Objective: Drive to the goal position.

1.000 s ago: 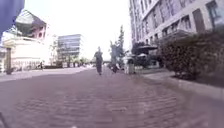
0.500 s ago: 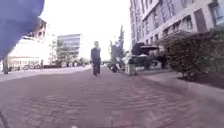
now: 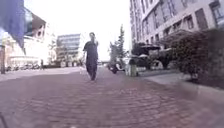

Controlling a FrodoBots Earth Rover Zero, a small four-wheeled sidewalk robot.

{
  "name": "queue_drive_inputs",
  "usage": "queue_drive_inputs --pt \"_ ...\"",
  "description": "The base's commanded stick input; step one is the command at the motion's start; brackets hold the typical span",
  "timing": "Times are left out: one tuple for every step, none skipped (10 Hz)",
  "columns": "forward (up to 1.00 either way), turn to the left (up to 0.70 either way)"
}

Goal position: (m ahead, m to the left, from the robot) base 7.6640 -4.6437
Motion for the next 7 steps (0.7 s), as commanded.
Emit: queue_drive_inputs --pt "0.70 0.00" --pt "0.70 0.00" --pt "0.70 0.00" --pt "0.70 0.00" --pt "0.70 0.00" --pt "0.70 0.00" --pt "0.70 0.00"
